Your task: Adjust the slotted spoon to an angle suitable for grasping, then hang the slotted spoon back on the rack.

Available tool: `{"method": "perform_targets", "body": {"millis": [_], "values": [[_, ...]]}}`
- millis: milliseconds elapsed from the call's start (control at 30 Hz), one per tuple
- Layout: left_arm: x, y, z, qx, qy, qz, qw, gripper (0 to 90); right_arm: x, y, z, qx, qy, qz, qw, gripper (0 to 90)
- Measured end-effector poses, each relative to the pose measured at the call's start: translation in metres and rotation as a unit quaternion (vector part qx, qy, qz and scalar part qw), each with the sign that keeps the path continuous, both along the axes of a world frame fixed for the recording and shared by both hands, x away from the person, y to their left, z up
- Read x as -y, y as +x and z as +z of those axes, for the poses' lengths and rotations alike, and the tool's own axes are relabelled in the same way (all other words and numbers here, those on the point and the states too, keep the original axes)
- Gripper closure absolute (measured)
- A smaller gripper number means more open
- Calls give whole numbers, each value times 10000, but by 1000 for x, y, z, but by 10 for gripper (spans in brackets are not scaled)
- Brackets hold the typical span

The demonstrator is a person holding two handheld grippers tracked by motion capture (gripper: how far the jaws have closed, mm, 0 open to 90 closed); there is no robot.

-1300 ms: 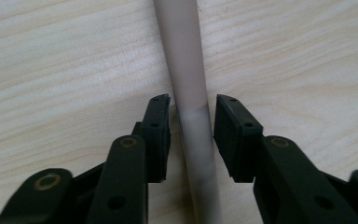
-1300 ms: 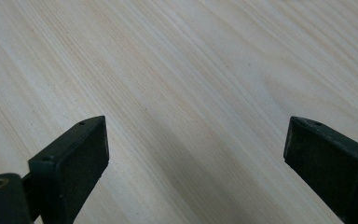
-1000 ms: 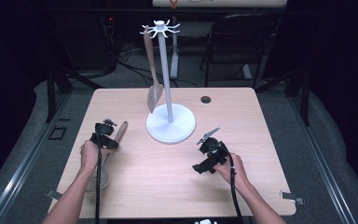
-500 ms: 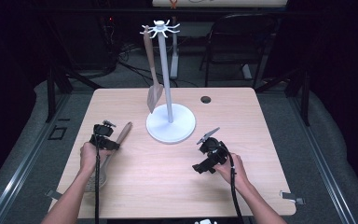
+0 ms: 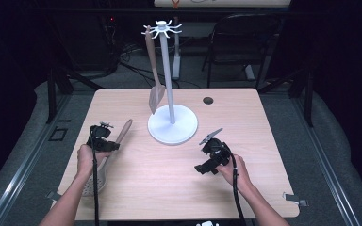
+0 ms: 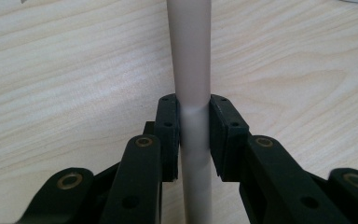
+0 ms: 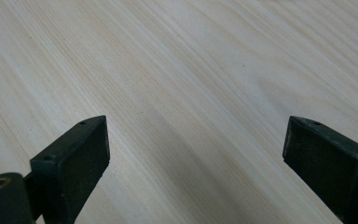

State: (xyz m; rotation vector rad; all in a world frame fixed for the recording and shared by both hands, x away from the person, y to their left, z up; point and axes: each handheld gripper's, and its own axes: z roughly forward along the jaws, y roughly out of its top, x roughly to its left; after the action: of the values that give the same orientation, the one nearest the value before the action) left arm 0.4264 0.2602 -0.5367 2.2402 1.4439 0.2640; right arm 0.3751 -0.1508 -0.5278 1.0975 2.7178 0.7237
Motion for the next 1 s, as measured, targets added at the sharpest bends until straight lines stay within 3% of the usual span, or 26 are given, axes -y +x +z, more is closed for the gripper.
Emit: {"method": "perform_targets", "body": {"millis": [267, 533, 1000], "values": [[1, -5, 3, 179, 9, -45, 9998, 751, 1, 0, 0, -3, -33, 6, 10000, 69], [-3, -10, 15, 449, -142, -22, 9989, 752, 1, 1, 1, 26, -69, 30, 10000, 69], [5, -19, 42, 955, -250, -214, 9949, 753, 2, 1, 1, 34, -12, -17, 10000, 72]]}}
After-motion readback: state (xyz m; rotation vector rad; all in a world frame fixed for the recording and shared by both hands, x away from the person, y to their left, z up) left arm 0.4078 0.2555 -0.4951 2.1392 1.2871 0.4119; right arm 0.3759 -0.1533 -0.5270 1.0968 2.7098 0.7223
